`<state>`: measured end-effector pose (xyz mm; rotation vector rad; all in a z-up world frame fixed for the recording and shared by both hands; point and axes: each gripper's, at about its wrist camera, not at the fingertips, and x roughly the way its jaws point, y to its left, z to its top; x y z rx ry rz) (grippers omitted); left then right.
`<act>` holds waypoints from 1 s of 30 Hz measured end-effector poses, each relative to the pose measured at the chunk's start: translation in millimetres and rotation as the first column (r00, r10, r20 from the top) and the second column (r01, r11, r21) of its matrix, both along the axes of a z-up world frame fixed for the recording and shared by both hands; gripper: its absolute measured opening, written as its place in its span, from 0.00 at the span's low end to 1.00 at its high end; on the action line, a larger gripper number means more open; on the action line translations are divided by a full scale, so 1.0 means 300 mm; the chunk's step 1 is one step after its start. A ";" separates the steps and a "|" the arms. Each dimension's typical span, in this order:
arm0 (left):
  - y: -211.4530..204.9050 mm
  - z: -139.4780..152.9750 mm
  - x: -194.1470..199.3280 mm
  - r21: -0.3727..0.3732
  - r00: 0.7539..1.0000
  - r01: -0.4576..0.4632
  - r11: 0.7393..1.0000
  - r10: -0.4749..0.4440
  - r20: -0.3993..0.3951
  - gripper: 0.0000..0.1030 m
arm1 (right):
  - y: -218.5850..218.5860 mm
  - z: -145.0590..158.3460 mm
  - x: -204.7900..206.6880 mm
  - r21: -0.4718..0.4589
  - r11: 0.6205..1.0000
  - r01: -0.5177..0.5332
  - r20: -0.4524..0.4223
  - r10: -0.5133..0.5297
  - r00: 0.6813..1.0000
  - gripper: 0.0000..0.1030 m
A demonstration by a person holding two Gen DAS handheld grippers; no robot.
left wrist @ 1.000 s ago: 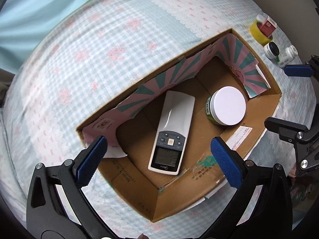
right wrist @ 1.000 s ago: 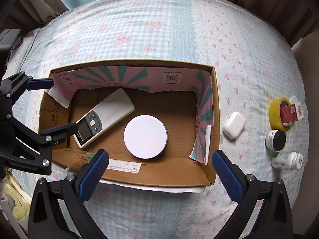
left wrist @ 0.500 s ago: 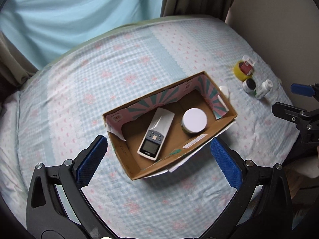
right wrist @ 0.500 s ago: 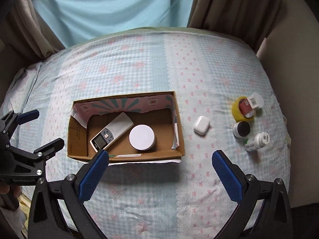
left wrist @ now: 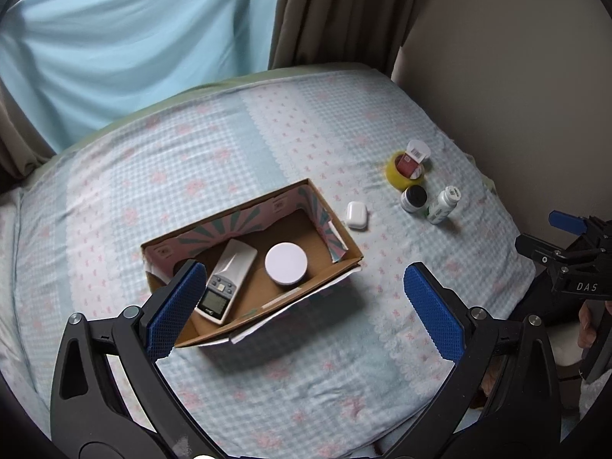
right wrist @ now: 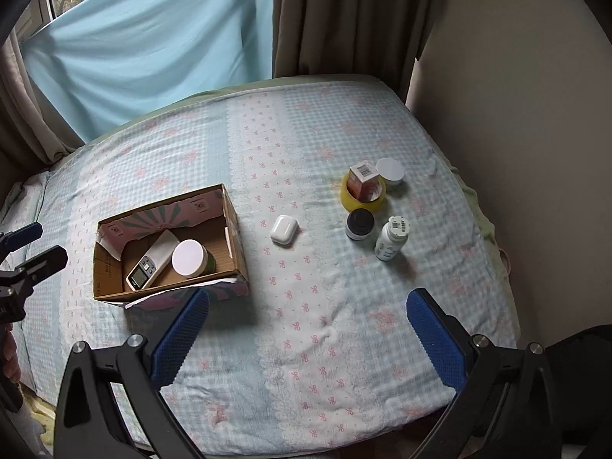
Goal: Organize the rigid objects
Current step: 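Move both tools back toward the tape roll and remaining items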
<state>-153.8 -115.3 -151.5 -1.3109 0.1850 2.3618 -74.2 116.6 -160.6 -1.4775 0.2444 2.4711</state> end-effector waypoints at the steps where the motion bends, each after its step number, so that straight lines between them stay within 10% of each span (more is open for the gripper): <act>1: 0.027 0.006 0.000 -0.003 1.000 0.005 1.000 -0.006 -0.011 1.00 | 0.023 -0.007 0.010 -0.003 1.000 0.001 -0.007 -0.001 1.000 1.00; 16: 0.581 -0.094 -0.145 0.041 0.988 0.153 0.987 -0.153 -0.006 1.00 | 0.379 -0.170 0.033 -0.078 0.996 0.029 -0.043 -0.033 0.999 1.00; 30: 1.099 -0.516 -0.411 -0.101 0.927 0.376 0.921 -0.375 0.025 0.99 | 0.572 -0.514 -0.121 -0.029 1.000 -0.005 -0.060 0.004 0.998 1.00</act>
